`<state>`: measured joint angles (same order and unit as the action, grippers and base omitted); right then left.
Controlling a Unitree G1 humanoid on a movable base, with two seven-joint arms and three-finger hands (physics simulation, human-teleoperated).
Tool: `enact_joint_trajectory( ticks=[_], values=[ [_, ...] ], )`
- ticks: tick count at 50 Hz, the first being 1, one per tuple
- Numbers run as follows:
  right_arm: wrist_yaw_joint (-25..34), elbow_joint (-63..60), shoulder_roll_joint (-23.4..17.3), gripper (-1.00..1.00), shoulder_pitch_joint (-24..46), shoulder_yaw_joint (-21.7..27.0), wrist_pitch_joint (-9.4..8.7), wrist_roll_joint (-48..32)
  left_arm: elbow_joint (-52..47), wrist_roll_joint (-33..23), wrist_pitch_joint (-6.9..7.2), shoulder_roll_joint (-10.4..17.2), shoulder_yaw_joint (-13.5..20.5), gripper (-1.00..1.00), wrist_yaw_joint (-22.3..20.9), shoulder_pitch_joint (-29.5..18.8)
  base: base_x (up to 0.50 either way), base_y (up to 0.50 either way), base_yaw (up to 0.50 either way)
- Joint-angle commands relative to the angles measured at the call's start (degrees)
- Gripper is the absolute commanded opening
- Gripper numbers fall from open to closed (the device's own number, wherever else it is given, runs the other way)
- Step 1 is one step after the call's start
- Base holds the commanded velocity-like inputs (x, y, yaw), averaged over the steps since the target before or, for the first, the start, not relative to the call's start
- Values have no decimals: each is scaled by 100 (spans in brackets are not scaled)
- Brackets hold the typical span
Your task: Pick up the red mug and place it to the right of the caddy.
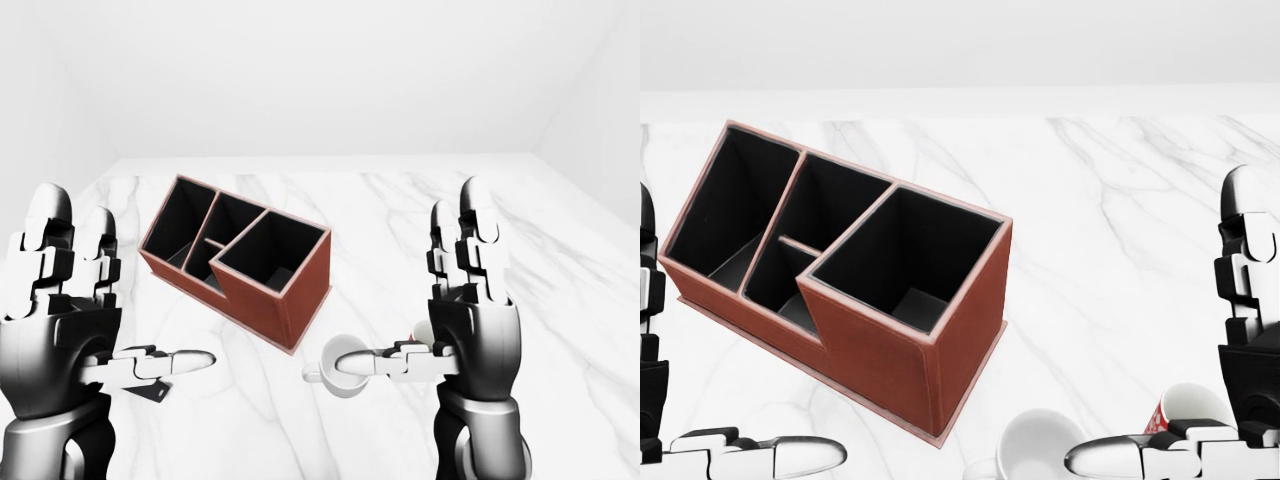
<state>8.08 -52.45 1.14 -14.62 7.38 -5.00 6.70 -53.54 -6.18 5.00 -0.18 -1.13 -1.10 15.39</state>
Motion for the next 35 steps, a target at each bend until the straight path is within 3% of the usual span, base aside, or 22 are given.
enact_joint_trajectory(
  ticks=[1, 16, 22, 24, 28, 29, 31, 35],
  values=[
    [-89, 409, 25, 100, 139, -20, 0, -157, 421, -46, 0, -17, -24, 100, 98, -157, 50, 0, 0],
    [-363, 228, 11, 100, 357, 280, 0, 30, 438, -36, 0, -13, -38, 100, 89, -161, 5, 0, 0],
    [-474, -625, -38, 100, 531, 1091, 0, 622, 495, 11, 0, -20, 33, 100, 70, -172, 0, 0, 0],
    [-470, -745, -270, 100, 576, 1510, 0, 687, 510, -19, 0, -25, -17, 100, 89, -163, 0, 0, 0],
    [-1094, -753, -1640, 100, 320, 2399, 0, 2334, 576, -19, 0, -14, -30, 100, 103, -187, 0, 0, 0],
    [-1336, -753, -2198, 100, 192, 2898, 0, 3183, 507, 2, 0, -16, -23, 100, 90, -170, 0, 0, 0],
    [-1779, -754, -2978, 100, 50, 3615, 0, 4034, 447, 16, 0, -18, -20, 100, 83, -142, 0, 0, 0],
    [-1627, -755, -3962, 100, -172, 5157, 0, 5155, 372, 43, 0, -17, 10, 100, 65, -171, 0, 0, 0]
  ],
)
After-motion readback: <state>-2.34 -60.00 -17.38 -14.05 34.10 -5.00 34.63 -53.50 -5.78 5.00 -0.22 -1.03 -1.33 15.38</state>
